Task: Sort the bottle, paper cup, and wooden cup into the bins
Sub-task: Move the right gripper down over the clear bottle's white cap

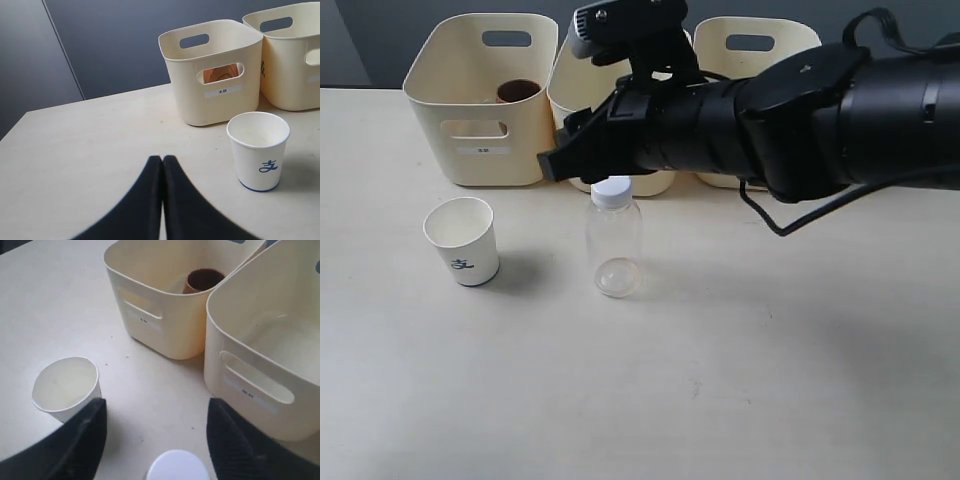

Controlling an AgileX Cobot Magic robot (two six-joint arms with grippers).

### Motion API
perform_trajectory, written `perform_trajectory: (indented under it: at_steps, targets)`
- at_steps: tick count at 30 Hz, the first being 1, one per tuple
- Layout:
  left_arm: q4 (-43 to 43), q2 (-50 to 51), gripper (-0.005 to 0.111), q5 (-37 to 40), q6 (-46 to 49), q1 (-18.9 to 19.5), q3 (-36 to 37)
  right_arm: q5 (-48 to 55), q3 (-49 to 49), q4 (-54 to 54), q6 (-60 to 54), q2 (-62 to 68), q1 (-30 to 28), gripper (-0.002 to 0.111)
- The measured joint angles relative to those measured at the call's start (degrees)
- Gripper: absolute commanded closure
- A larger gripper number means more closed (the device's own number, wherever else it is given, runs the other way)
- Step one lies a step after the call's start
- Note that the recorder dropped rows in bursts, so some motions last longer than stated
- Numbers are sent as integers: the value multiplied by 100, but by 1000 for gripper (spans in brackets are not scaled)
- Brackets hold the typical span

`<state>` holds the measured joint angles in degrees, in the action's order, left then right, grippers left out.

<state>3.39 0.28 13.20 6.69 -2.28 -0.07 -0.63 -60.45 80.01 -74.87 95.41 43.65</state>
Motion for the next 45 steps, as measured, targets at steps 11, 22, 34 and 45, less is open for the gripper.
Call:
perform_trajectory:
  at_steps: [11, 22, 34, 45]
  targets:
    - [0, 0, 107, 0, 0, 0, 0, -225, 0, 0, 0, 369, 0, 51]
    - [0, 0, 107, 0, 0, 0, 0, -243, 0, 0, 0, 372, 0, 51]
    - [0, 0, 107, 0, 0, 0, 0, -201, 0, 0, 0, 475, 0, 51]
    - [0, 0, 107, 0, 0, 0, 0, -258, 238, 0, 11, 475, 0, 51]
